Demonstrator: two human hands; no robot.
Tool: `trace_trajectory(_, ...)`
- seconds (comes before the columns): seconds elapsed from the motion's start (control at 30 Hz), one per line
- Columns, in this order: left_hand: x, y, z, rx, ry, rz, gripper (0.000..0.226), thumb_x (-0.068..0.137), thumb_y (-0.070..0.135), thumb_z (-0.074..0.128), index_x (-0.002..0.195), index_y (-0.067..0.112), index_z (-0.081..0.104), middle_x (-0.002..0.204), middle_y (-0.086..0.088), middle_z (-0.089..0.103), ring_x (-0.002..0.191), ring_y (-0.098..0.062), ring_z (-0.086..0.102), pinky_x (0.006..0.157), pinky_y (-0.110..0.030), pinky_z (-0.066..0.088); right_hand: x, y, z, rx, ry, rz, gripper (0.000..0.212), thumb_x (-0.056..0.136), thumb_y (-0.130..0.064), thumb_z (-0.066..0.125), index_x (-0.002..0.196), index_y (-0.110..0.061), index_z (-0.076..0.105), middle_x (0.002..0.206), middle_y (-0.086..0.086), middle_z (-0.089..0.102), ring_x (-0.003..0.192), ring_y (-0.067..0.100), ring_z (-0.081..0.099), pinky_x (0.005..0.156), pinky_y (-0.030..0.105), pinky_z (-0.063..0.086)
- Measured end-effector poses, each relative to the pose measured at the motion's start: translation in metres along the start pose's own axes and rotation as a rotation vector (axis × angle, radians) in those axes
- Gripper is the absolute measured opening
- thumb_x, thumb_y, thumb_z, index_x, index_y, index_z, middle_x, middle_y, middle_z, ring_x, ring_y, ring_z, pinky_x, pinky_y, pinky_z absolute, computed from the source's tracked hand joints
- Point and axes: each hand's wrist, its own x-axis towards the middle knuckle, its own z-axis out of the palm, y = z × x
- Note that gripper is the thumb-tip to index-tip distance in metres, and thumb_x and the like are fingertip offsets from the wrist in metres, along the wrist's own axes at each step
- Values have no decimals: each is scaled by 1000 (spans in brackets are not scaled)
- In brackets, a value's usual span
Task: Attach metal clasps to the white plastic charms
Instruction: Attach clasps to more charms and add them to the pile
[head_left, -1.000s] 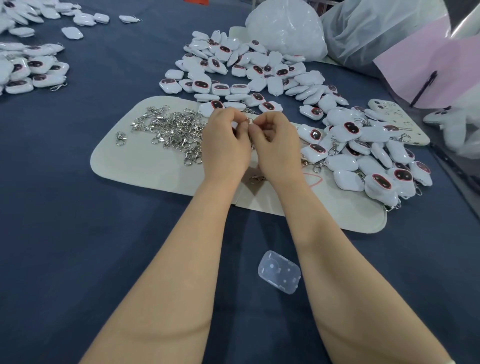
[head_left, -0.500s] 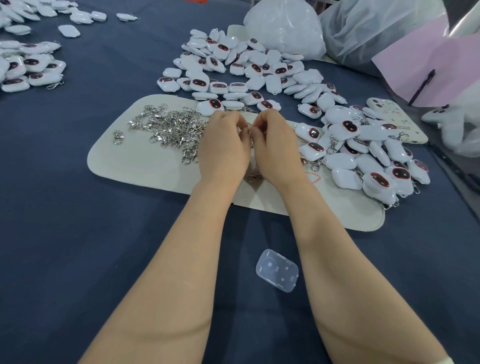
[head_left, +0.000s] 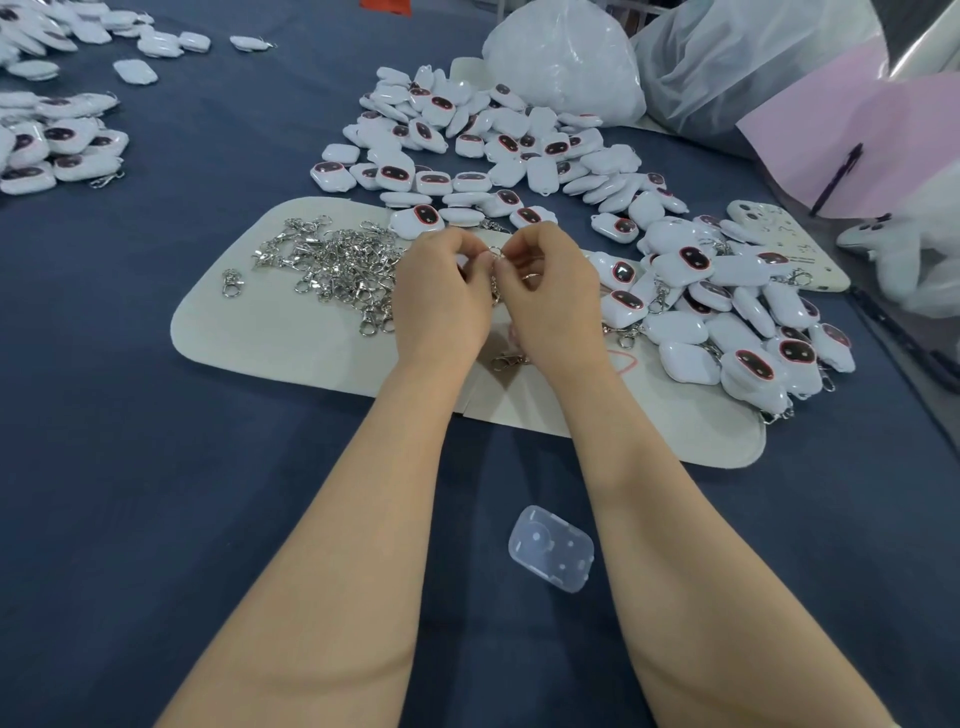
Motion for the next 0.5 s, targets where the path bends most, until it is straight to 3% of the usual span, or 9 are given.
trace_trajectory(0.2,-1,-1,0,33,-5,9,12,93,19,55,95,14,66,93,-7,66,82,-23,60,71,-27,43,0,1,0,-33,0,-11,5,86,-8,61,89,-11,58,85,-2,58,69,2,50,64,8,39)
trace_trajectory(0.37,-2,0,0,108,-2,41,14,94,18,52,98,14,64,97,-6,66,85,-22,61,76,-31,47,1,2,0,-71,-33,-27,5,85,-6,60,88,-10,58,81,-2,55,65,2,45,61,8,36)
trace_trajectory(0.5,-2,-1,0,150,0,85,15,94,18,51,97,13,64,97,-5,65,86,-22,60,72,-28,41,0,2,-2,-71,-31,-93,15,81,-1,58,81,-15,50,73,-9,46,63,2,42,60,8,33)
